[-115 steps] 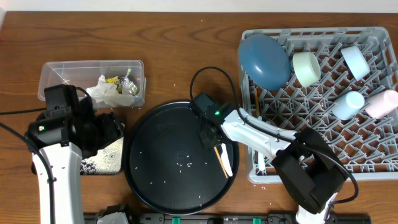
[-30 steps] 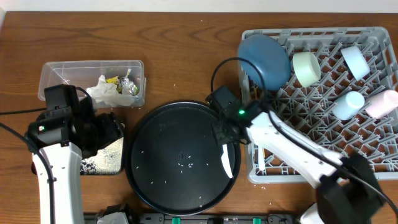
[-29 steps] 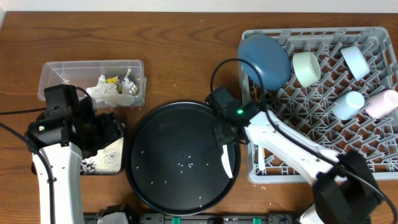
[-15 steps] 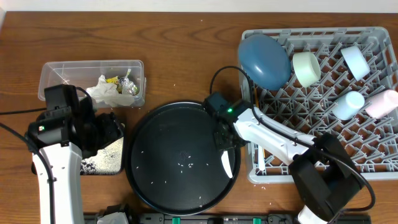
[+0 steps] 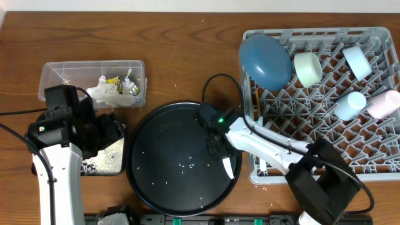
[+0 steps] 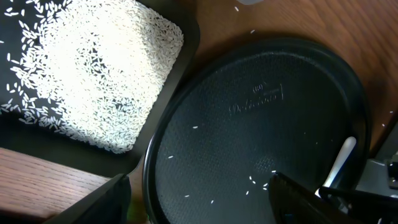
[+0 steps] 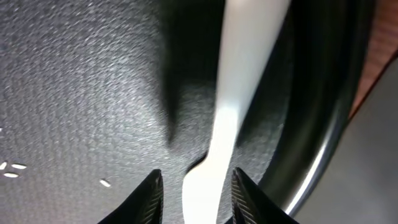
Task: Sort waste into correct bins and load items into the dishwasher rack
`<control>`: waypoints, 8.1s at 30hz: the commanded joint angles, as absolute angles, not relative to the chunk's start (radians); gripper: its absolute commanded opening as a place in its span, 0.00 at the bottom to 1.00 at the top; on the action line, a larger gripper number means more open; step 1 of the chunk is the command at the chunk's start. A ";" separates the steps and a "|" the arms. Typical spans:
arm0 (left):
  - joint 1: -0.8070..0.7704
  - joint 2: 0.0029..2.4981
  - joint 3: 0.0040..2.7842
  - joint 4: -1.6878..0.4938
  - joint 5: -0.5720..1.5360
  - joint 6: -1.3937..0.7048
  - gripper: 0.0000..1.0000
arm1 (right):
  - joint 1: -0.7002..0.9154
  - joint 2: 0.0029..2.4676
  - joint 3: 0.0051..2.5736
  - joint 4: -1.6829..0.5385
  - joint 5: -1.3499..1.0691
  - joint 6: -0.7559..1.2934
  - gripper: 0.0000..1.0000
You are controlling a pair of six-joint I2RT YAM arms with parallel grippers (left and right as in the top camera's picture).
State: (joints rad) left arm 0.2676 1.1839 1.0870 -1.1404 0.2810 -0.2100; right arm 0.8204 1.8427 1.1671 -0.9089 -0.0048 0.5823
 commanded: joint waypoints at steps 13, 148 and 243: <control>0.272 1.190 1.084 -1.140 0.268 -0.216 0.72 | 0.837 1.917 1.164 -0.900 0.052 0.658 0.33; 0.272 1.190 1.083 -1.140 0.268 -0.216 0.72 | 0.607 1.541 1.264 -0.908 0.100 0.410 0.01; 0.272 1.190 1.083 -1.138 0.268 -0.216 0.72 | 0.682 2.022 1.262 -0.930 -0.159 -0.273 0.08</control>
State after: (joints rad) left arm 0.2676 1.1839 1.0866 -1.1400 0.2810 -0.2104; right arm 0.6704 1.9930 1.3014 -0.8791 -0.1291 -0.3099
